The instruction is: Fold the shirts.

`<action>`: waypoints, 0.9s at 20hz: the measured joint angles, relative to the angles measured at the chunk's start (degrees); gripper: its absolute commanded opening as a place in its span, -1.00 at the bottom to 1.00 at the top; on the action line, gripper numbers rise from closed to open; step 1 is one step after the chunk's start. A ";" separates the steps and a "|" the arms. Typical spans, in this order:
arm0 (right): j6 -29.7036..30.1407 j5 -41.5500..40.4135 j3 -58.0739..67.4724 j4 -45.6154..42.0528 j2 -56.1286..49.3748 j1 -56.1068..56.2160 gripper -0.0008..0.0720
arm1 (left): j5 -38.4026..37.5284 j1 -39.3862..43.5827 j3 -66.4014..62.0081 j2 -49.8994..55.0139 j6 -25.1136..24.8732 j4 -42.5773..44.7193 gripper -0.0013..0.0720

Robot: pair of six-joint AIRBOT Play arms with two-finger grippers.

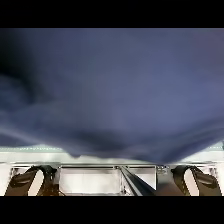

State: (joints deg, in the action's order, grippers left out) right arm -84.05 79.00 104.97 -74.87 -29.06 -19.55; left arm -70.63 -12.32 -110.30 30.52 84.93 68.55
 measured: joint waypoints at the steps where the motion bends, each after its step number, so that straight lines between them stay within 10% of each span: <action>1: -0.02 0.79 -0.94 0.72 0.07 0.00 -0.90 | -0.20 0.42 0.50 -0.20 0.52 1.29 -0.91; 10: 3.04 0.37 -26.97 13.86 -3.30 0.00 -0.90 | 1.66 1.53 29.51 2.91 3.93 0.42 -0.91; 18: 14.12 -19.06 -40.15 27.15 -32.96 6.58 -0.90 | 21.46 1.97 46.25 30.16 -1.55 -6.51 -0.91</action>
State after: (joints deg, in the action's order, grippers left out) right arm -69.93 59.94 64.82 -47.72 -62.02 -12.97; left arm -49.17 -10.35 -64.05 60.69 83.37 62.04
